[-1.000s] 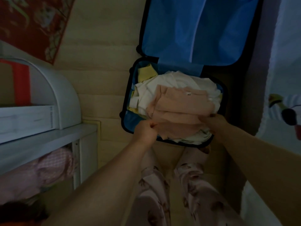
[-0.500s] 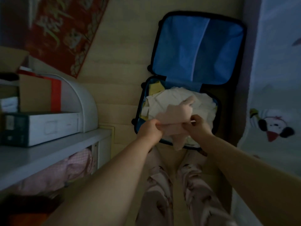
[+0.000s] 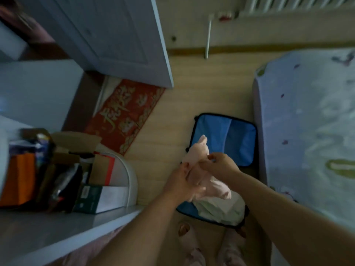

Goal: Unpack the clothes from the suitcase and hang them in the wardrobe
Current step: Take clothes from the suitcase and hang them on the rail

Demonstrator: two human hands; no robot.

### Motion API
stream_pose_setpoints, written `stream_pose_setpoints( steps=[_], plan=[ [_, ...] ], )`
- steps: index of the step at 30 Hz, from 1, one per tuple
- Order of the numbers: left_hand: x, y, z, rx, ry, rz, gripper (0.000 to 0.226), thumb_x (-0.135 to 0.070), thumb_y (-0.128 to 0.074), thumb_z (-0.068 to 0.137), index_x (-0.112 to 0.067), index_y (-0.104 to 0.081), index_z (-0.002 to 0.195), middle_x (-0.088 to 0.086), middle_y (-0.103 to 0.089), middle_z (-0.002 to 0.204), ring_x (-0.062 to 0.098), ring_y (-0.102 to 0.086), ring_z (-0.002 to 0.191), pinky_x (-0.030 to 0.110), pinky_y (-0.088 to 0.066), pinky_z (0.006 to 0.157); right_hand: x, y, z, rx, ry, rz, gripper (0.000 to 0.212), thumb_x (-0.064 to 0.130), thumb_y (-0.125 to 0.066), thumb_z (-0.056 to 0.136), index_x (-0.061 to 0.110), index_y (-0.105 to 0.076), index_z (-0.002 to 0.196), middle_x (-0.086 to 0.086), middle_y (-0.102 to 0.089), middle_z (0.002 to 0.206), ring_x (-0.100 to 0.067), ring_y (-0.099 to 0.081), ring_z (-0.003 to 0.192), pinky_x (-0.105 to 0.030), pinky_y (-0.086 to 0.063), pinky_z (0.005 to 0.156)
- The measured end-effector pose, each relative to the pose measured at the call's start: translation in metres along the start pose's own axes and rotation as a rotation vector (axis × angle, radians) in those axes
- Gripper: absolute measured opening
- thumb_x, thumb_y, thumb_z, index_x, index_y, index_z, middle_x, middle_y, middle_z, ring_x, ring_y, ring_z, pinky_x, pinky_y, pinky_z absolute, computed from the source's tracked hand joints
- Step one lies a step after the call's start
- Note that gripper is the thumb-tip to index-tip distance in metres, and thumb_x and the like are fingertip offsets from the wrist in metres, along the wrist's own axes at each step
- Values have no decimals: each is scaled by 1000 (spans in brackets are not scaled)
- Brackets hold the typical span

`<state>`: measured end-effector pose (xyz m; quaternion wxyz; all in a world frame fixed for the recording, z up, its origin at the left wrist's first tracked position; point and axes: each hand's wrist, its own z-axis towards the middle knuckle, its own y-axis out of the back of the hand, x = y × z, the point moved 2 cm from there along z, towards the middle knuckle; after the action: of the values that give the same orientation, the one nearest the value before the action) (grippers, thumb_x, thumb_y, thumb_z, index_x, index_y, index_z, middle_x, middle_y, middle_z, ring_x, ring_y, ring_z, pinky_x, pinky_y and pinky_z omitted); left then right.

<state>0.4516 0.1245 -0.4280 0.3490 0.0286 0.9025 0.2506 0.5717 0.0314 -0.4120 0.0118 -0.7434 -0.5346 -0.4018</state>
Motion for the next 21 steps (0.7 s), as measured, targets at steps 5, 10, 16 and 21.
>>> stream_pose_setpoints(
  steps=[5,10,16,21],
  plan=[
    [-41,56,-38,-174,-71,65,83,-65,-72,41,-29,-54,114,-8,-66,103,12,-65,93,38,-56,81,80,20,-53,-21,106,47,22,38,-63,81,16,-63,84,-5,-68,82,-21,-66,79,-38,-57,75],
    [-84,115,-87,-360,-138,75,39,-49,-71,68,-19,-56,89,-2,-67,91,19,-64,86,30,-49,71,147,39,-108,-52,290,73,21,38,-64,81,18,-62,74,4,-63,68,-14,-60,70,-26,-46,62],
    [-132,189,-143,-497,-258,-210,12,-26,-66,86,-15,-67,92,-2,-65,85,14,-62,82,18,-46,64,186,60,-163,-26,478,75,56,37,-80,71,21,-57,119,5,-62,115,-13,-57,107,-25,-46,93],
    [-161,230,-180,-605,-352,-288,36,-42,-69,80,-11,-71,99,9,-71,97,25,-65,96,29,-47,77,197,73,-168,-146,444,-151,82,42,-71,79,21,-28,146,-7,-35,146,-27,-40,130,-39,-38,106]
  ],
)
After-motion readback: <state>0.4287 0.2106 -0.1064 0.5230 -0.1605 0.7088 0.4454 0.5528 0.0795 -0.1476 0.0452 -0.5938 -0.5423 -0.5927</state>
